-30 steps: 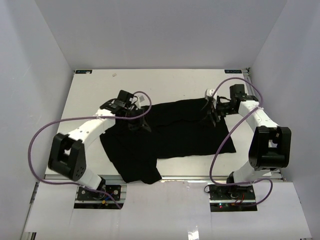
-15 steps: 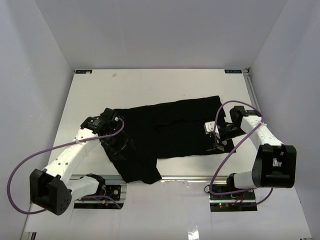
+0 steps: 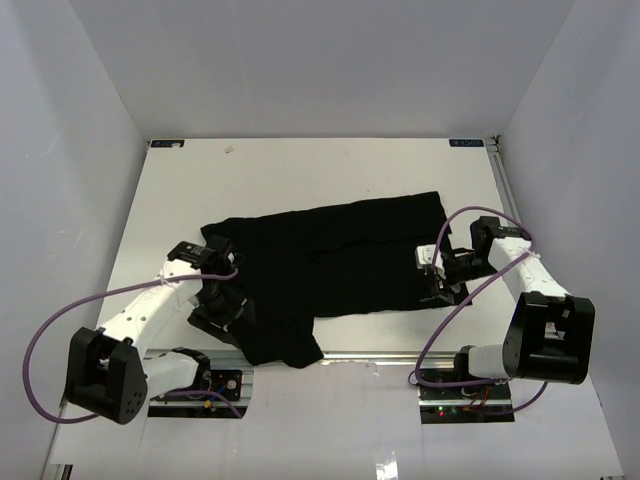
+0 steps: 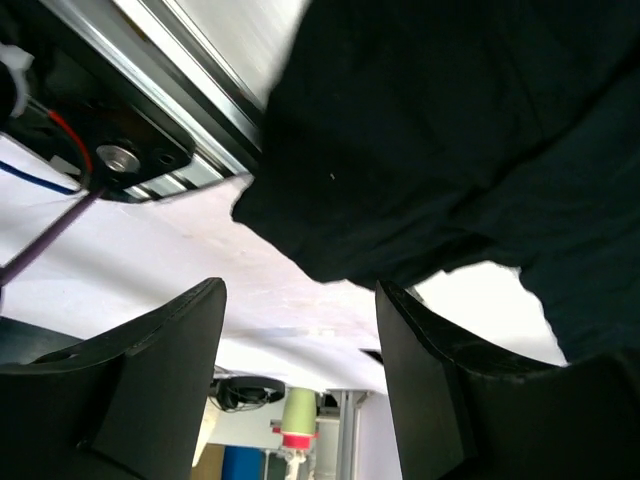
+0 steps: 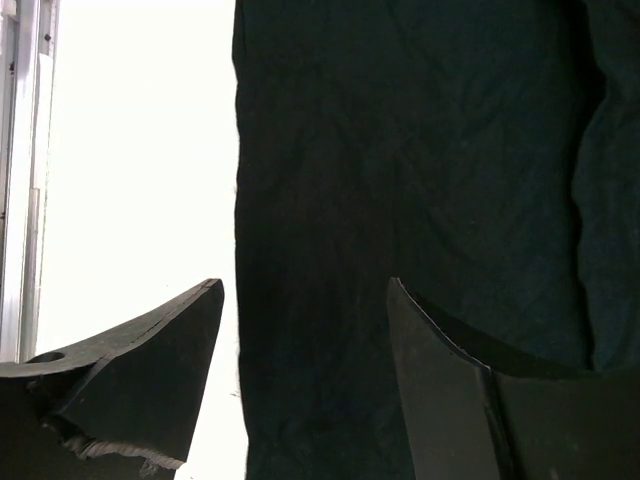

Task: Fold and stack the t-shirts
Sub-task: Grap the side of the flattened tshirt closest away from the robot with both arms

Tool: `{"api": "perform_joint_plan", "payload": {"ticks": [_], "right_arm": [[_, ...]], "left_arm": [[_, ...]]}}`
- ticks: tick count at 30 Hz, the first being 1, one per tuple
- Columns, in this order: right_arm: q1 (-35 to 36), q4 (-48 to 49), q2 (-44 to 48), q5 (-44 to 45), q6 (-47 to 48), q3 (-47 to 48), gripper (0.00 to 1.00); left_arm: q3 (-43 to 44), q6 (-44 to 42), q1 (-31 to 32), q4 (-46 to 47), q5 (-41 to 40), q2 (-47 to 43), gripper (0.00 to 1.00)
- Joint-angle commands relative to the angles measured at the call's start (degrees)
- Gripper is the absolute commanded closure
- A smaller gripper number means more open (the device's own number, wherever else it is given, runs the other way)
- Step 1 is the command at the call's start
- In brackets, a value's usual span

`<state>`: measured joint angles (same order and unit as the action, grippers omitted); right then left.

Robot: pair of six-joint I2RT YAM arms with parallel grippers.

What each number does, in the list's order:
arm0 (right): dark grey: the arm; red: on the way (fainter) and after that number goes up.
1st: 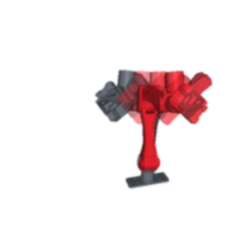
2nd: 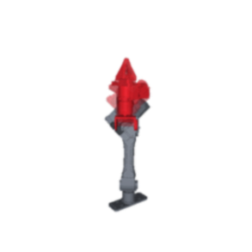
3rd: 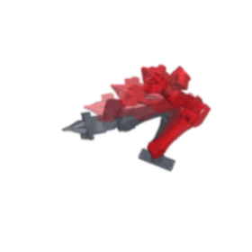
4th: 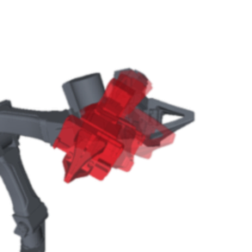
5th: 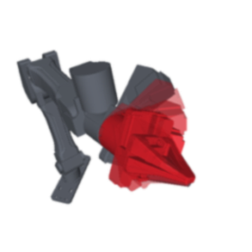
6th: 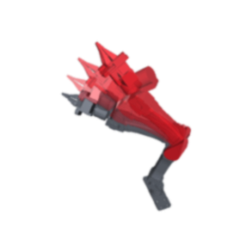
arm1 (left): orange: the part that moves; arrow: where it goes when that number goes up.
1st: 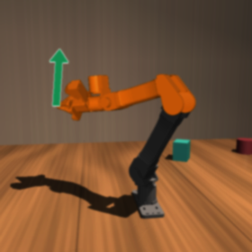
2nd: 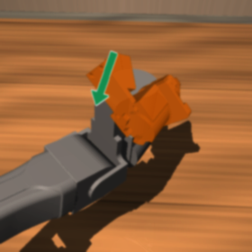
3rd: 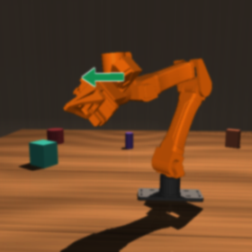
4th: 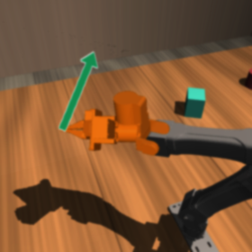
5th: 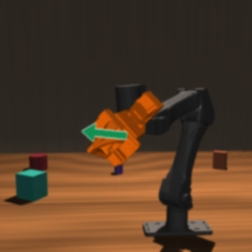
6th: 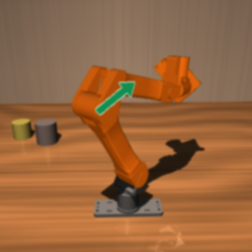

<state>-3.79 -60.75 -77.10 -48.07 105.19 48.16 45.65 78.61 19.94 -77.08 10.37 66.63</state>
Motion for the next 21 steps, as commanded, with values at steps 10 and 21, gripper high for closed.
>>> {"api": "perform_joint_plan", "payload": {"ticks": [10, 21], "right_arm": [[-1.0, 4.7, 1.2, 1.3, -2.0, -4.4, 0.28], [-4.0, 4.8, -2.4, -0.4, -3.4, -1.4, 0.29]], "left_arm": [[-1.6, -3.3, -3.5, 1.0, -13.2, 6.6, 0.30], [-7.7, -4.3, -4.1, 17.3, -13.5, 5.9, 0.33]]}}
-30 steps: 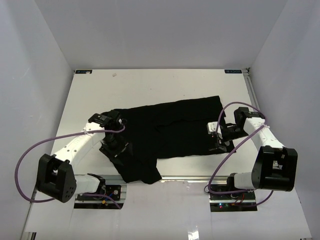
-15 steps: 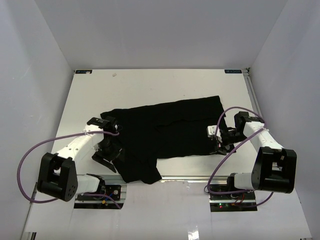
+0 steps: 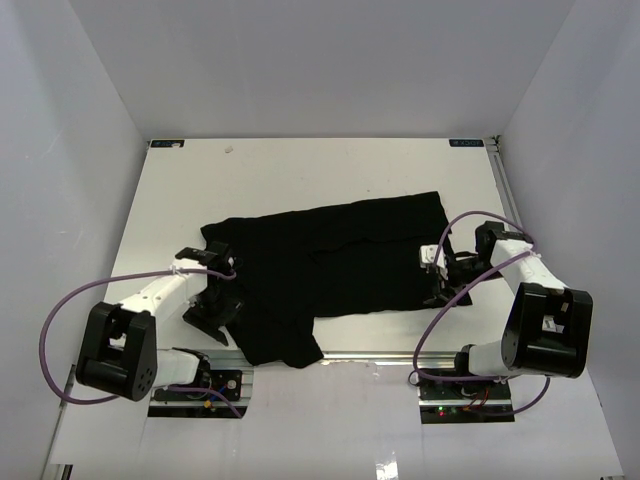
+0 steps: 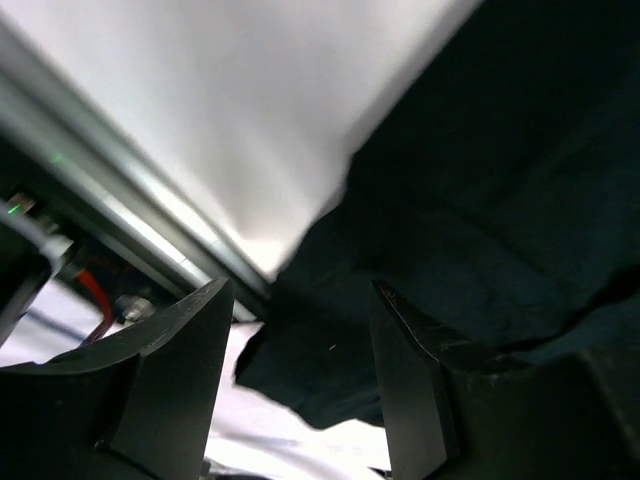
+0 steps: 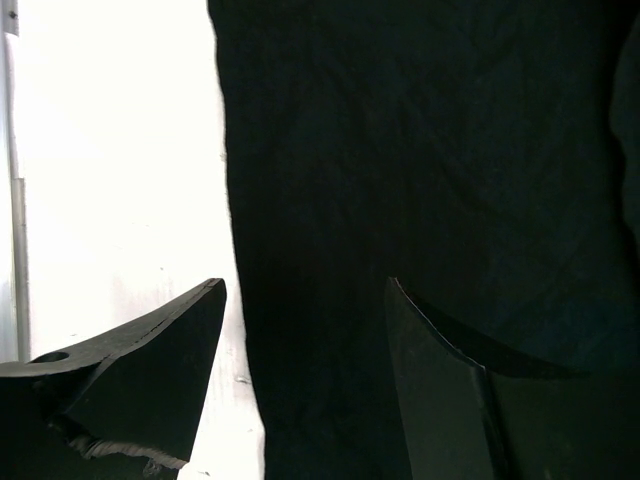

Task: Fold and stack the t-shirts
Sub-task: Grap the side of the flattened tshirt closest away from the robot with both arms

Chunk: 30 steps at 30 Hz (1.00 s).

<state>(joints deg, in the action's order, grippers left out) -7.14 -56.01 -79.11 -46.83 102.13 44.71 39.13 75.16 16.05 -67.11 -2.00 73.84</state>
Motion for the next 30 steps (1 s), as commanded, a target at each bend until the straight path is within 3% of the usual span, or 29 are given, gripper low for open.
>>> {"api": "perform_joint_plan", "payload": {"ticks": [1, 13, 19, 23, 30], "right_arm": [[-1.1, -0.1, -0.3, -1.6, -0.3, 2.1, 0.29], [-2.4, -0.3, -1.2, -2.3, -1.8, 3.5, 0.29], [-2.5, -0.8, -1.2, -2.1, -1.8, 4.1, 0.29], [-2.6, -1.6, -1.5, -1.7, -0.3, 4.1, 0.29], [-5.9, -6.2, -5.1, 0.2, 7.5, 5.6, 0.32]], "left_arm": [[-1.4, -1.2, -0.2, 8.1, -0.8, -1.1, 0.33], [-10.3, -0.6, -0.2, 13.4, 3.7, -6.5, 0.42], [-12.9, 0.0, -0.2, 13.4, 4.0, -8.6, 0.58], [-12.8, 0.3, -0.2, 13.0, 4.0, -9.4, 0.75], [-7.2, -0.4, -0.2, 9.2, 0.1, -9.9, 0.86]]}}
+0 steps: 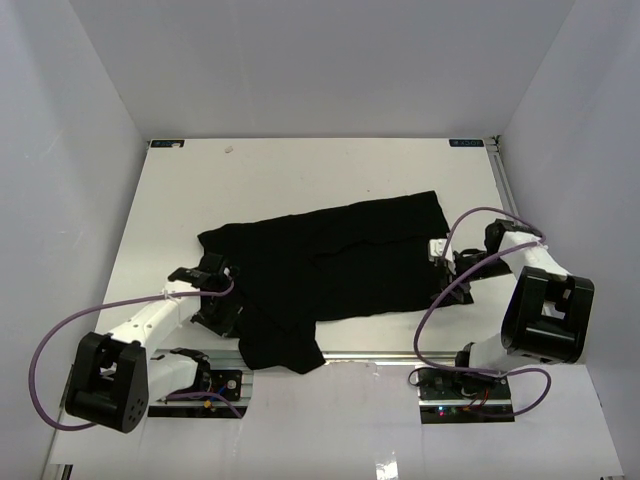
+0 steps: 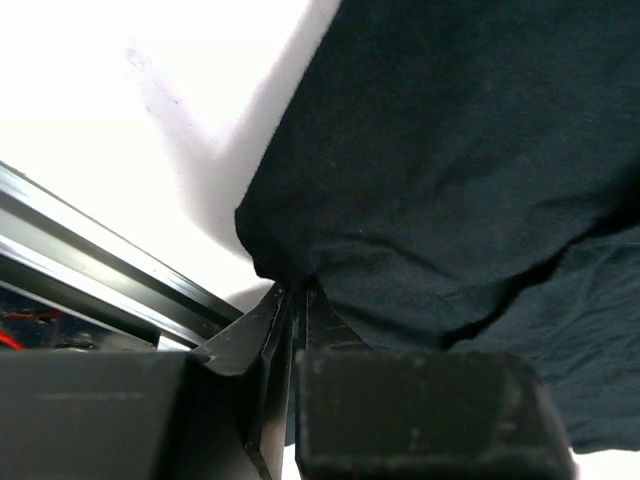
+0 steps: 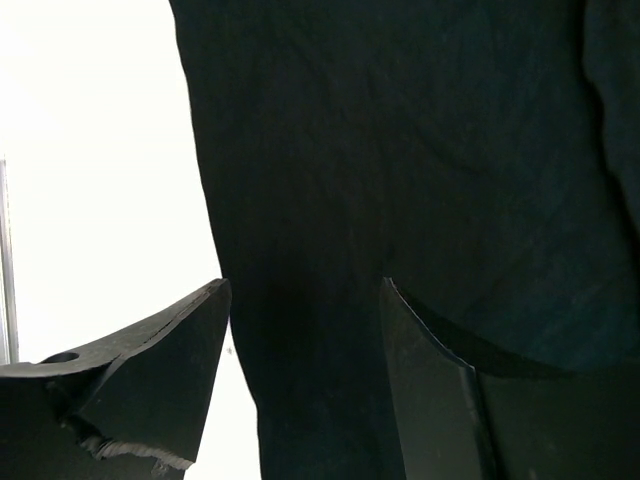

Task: Fold and stack the t-shirts
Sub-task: Grap the side of the flattened tshirt closest away from the robot with both arms

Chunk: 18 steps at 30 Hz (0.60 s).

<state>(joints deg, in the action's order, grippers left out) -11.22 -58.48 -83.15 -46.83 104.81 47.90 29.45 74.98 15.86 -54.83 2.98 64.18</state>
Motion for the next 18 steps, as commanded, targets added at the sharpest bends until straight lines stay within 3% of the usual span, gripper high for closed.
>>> {"api": "perform_joint_plan", "payload": {"ticks": [1, 7, 18], "right_arm": [[-2.3, -4.3, -2.0, 0.5, 5.7, 3.2, 0.32], [-6.8, -13.4, -6.5, 4.4, 17.1, 6.1, 0.34], [-11.8, -10.4, -7.5, 13.9, 20.7, 2.6, 0.36]], "left_arm": [[3.1, -0.4, 0.0, -3.2, -5.1, -0.2, 0.86], [7.9, -1.1, 0.0, -3.8, -5.8, 0.7, 0.90], [8.8, -1.9, -1.3, -3.7, -5.2, 0.6, 0.91]]}}
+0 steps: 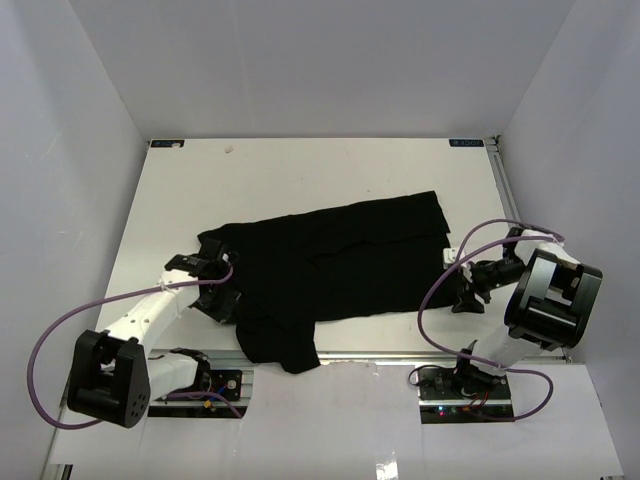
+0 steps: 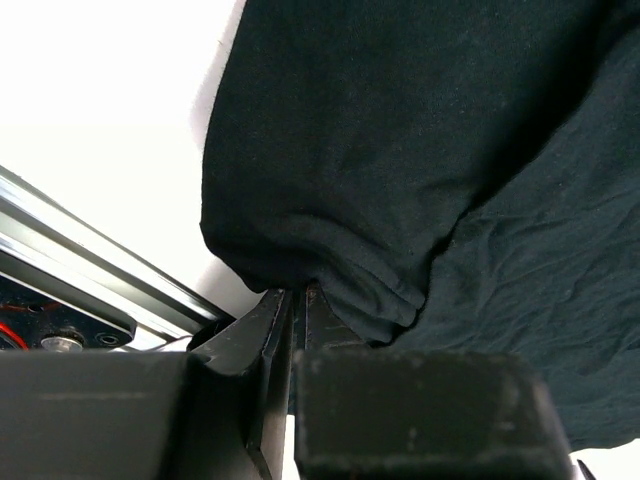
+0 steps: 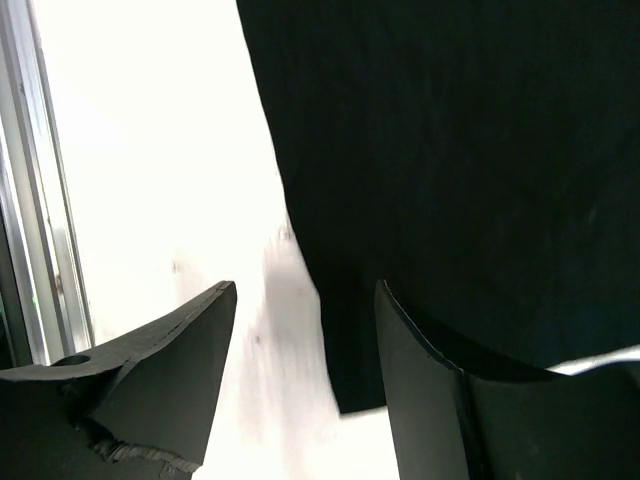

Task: Fold and stack the t-shirts
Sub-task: Grap the side of the flattened tshirt closest away from the robot with both arms

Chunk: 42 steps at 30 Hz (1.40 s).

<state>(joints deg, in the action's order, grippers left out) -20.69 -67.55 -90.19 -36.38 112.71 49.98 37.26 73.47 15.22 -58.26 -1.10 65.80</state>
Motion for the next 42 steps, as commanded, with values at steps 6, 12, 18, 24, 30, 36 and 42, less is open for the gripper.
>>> {"api": "perform_joint_plan", "payload": {"ticks": [6, 12, 18, 24, 30, 36, 42], "right_arm": [[-4.7, 2.8, -1.9, 6.4, 13.0, 0.6, 0.38], [-4.7, 6.9, -3.6, 7.3, 12.4, -0.1, 0.40], [-4.7, 9.9, -3.5, 7.1, 11.7, -2.1, 0.40], [-4.7, 17.4, -1.4, 10.6, 13.3, -10.2, 0.62], [-6.2, 15.8, -0.2, 8.6, 12.1, -8.4, 0.94], [-10.9, -1.3, 0.0, -0.8, 13.0, 9.0, 0.94], [-10.7, -4.3, -1.1, -10.9, 8.9, 17.7, 0.94]], "left_arm": [[-1.0, -0.3, -1.2, 0.0, -0.5, -2.3, 0.91], [-1.3, -0.5, -1.4, 0.2, -0.1, -2.9, 0.91], [-1.5, -0.3, -1.3, 0.2, 0.2, -3.1, 0.91], [-1.6, -0.1, -1.5, 0.2, 0.9, -3.7, 0.91], [-0.1, -1.0, -1.5, -0.6, 1.0, -4.5, 0.92], [5.3, -3.6, -1.5, -3.3, 1.0, -6.4, 0.92], [11.1, -4.6, -1.6, -6.0, 1.0, -6.5, 0.92]]}}
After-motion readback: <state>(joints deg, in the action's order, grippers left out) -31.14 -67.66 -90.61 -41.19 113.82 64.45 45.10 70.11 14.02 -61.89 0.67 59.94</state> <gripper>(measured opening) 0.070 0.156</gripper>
